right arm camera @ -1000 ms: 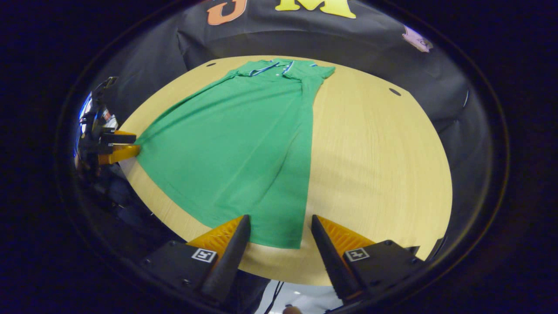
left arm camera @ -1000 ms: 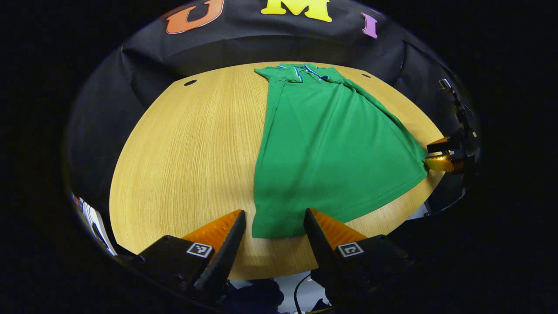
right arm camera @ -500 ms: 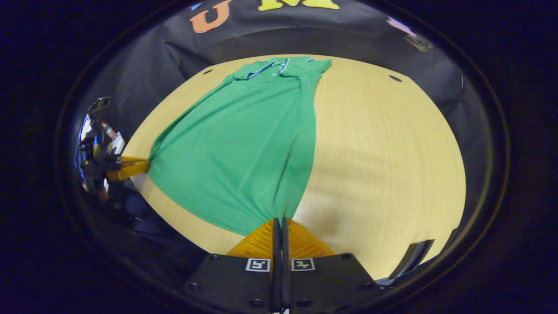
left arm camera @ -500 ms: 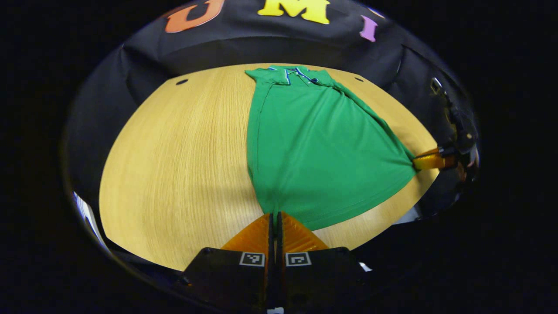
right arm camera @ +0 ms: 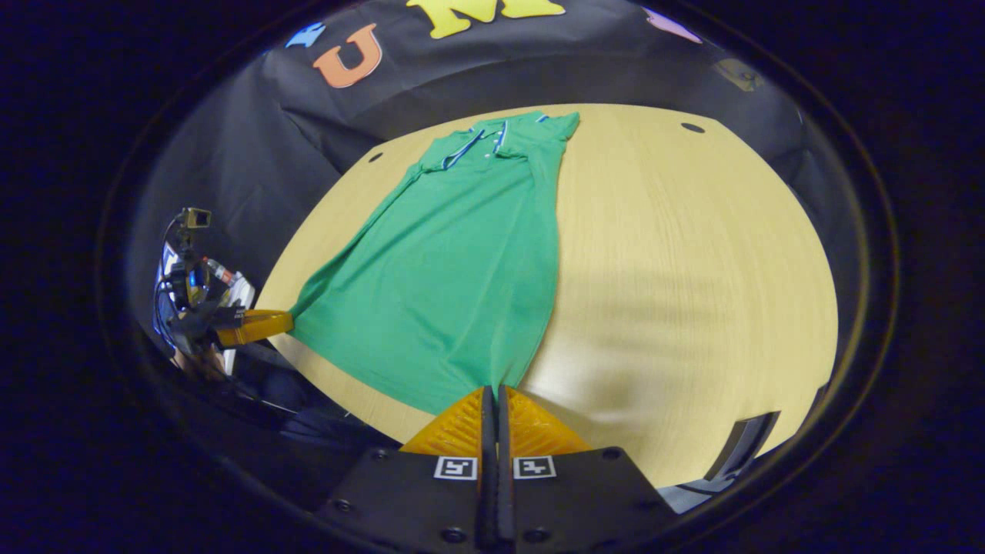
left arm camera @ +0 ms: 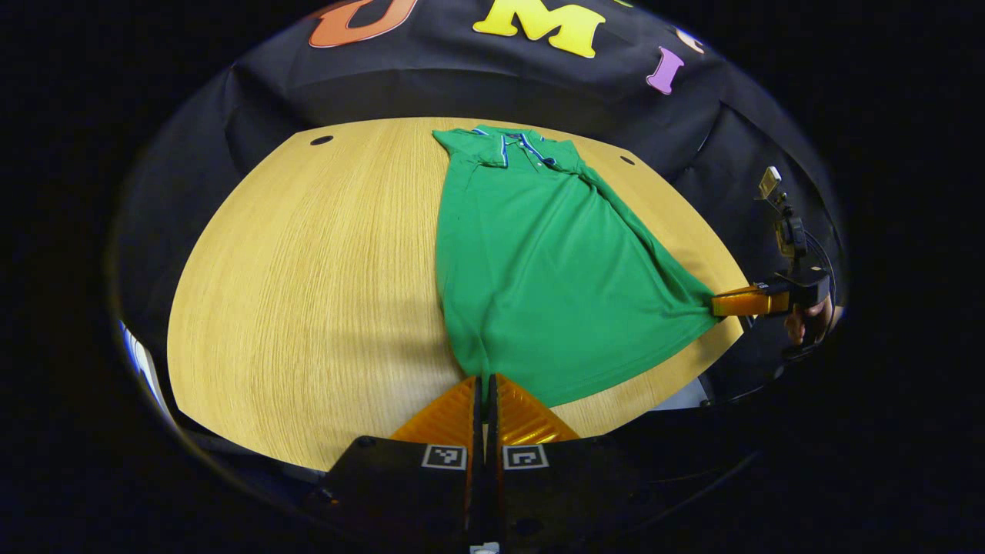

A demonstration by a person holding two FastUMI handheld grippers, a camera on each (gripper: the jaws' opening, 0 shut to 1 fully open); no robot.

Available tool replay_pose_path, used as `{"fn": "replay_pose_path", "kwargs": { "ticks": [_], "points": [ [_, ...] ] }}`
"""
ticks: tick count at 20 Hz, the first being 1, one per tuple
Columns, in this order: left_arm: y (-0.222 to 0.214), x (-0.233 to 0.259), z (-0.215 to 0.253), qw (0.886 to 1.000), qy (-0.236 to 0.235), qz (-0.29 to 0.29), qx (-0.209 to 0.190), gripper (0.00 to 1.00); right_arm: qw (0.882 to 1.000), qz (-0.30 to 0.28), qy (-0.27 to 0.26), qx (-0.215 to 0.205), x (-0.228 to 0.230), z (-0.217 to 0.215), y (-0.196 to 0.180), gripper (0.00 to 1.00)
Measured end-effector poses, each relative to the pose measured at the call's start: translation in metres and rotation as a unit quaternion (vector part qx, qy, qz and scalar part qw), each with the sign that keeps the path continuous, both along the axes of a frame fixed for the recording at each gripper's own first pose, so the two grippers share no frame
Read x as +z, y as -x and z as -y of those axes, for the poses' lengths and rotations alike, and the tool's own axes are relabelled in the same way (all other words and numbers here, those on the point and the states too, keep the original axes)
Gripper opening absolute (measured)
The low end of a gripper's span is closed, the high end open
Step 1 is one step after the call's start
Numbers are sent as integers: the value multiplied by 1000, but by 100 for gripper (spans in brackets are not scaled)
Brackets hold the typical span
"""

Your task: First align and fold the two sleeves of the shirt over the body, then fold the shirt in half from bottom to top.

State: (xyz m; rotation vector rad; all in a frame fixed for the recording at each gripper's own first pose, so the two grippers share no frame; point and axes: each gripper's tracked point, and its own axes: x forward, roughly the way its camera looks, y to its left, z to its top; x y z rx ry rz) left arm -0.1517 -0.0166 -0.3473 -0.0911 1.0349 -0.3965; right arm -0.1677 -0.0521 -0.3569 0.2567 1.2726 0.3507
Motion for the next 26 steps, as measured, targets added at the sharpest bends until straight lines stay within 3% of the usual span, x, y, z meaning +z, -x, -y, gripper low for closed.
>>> {"fn": "replay_pose_path", "kwargs": {
  "ticks": [5,9,14,26],
  "points": [
    [-23,19,6,1000,12,22,-12,3,999,1,-27,-35,17,9,-21,3],
    [-51,42,24,998,59,32,-6,3,997,5,-49,-57,32,13,-47,2],
    [-83,64,30,996,66,57,-5,3,994,12,-78,-82,49,12,-80,2],
    [-184,119,14,989,67,128,14,3,981,83,-133,-118,114,20,-218,5]
  ]
}}
